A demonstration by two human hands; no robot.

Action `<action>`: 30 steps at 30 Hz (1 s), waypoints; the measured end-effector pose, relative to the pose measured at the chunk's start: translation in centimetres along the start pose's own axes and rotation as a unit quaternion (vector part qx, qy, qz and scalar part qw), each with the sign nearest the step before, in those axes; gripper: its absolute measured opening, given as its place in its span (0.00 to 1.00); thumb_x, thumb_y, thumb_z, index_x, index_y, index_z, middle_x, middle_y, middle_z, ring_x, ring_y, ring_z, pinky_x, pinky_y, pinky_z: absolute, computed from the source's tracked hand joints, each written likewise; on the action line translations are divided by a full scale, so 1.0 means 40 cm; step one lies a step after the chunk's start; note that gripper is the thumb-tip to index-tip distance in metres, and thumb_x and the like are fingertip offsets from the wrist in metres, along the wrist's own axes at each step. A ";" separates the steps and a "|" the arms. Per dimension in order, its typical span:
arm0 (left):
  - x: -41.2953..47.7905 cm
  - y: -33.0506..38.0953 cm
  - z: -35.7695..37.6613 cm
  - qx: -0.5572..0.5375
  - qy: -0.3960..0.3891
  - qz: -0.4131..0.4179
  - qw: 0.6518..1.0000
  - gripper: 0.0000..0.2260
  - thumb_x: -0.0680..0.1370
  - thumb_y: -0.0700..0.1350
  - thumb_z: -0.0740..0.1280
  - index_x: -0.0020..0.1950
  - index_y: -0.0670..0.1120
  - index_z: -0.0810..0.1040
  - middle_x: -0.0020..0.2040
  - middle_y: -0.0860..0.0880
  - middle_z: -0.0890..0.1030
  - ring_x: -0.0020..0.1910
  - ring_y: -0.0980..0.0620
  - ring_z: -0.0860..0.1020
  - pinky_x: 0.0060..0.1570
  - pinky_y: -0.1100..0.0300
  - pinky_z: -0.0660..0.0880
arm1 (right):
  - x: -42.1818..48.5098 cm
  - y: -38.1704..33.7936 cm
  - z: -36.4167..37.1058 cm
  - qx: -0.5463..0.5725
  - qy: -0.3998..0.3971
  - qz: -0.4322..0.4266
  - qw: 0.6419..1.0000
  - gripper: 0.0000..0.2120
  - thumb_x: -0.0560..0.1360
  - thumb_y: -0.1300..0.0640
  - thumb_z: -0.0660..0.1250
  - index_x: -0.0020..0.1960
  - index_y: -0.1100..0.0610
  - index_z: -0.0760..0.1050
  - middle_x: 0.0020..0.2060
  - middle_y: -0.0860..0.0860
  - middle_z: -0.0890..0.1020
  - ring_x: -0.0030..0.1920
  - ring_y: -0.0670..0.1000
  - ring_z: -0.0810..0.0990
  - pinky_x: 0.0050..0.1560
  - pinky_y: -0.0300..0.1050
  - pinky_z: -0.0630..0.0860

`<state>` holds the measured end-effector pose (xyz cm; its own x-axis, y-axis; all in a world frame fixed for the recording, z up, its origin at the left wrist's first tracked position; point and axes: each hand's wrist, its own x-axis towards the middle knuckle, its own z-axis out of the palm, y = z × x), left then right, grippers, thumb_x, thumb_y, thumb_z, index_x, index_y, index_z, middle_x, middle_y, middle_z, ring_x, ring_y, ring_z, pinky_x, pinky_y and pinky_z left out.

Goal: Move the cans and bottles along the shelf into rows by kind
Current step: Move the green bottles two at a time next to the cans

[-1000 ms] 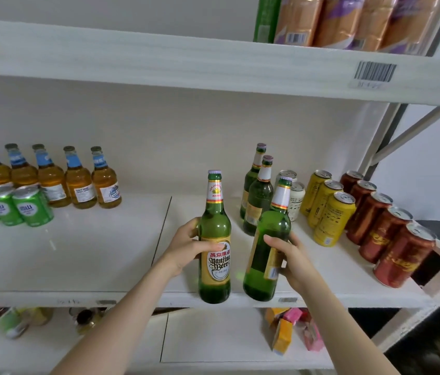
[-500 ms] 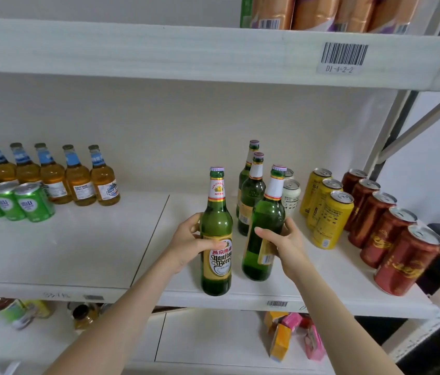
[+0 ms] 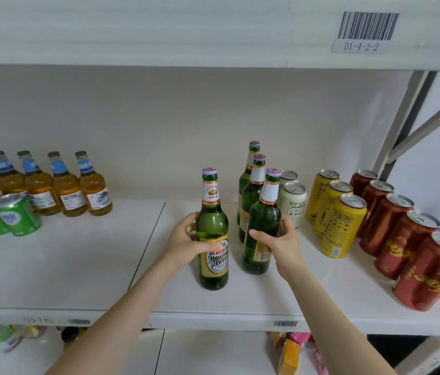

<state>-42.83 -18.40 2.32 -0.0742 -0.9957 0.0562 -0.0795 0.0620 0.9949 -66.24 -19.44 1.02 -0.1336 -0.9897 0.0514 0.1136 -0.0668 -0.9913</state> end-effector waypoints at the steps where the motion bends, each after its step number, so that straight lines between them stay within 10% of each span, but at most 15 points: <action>1: 0.004 -0.001 -0.001 0.001 0.000 0.002 1.000 0.32 0.53 0.47 0.84 0.53 0.61 0.80 0.53 0.50 0.85 0.53 0.47 0.84 0.51 0.48 0.81 | 0.004 0.004 0.002 -0.004 0.002 -0.002 1.000 0.27 0.63 0.62 0.82 0.56 0.48 0.73 0.52 0.44 0.83 0.52 0.44 0.82 0.46 0.42 0.78; 11: 0.010 -0.012 -0.009 0.021 -0.007 0.016 1.000 0.35 0.56 0.46 0.83 0.62 0.55 0.77 0.56 0.50 0.84 0.57 0.47 0.82 0.58 0.42 0.79 | 0.041 0.019 0.021 -0.023 0.014 -0.028 0.999 0.27 0.63 0.64 0.81 0.56 0.51 0.73 0.52 0.49 0.82 0.53 0.46 0.81 0.47 0.42 0.77; 21: -0.006 -0.044 -0.010 0.008 -0.015 0.019 1.000 0.36 0.58 0.47 0.83 0.63 0.60 0.76 0.58 0.55 0.83 0.60 0.55 0.80 0.53 0.59 0.79 | 0.040 0.030 0.021 -0.033 -0.002 -0.030 0.999 0.29 0.67 0.63 0.79 0.62 0.51 0.71 0.54 0.44 0.80 0.48 0.35 0.81 0.40 0.31 0.78; 25: -0.012 -0.085 -0.022 0.022 -0.007 0.000 1.000 0.34 0.56 0.48 0.84 0.60 0.59 0.77 0.58 0.55 0.83 0.58 0.56 0.81 0.51 0.61 0.79 | 0.010 0.055 -0.007 -0.035 0.035 -0.017 0.999 0.32 0.68 0.59 0.79 0.68 0.54 0.70 0.58 0.52 0.79 0.58 0.48 0.79 0.57 0.45 0.77; 30: -0.043 -0.169 -0.035 0.053 -0.005 -0.055 0.997 0.35 0.57 0.42 0.85 0.60 0.57 0.76 0.57 0.54 0.83 0.53 0.58 0.83 0.47 0.65 0.80 | -0.046 0.091 -0.042 -0.003 0.139 -0.027 0.990 0.20 0.68 0.54 0.80 0.52 0.54 0.73 0.41 0.55 0.75 0.42 0.51 0.75 0.48 0.49 0.75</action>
<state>-40.78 -17.22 -4.39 -0.0691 -0.9961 -0.0547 -0.1923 -0.0405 0.9805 -67.24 -17.65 -2.89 -0.4046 -0.9118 0.0702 0.0927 -0.1173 -0.9888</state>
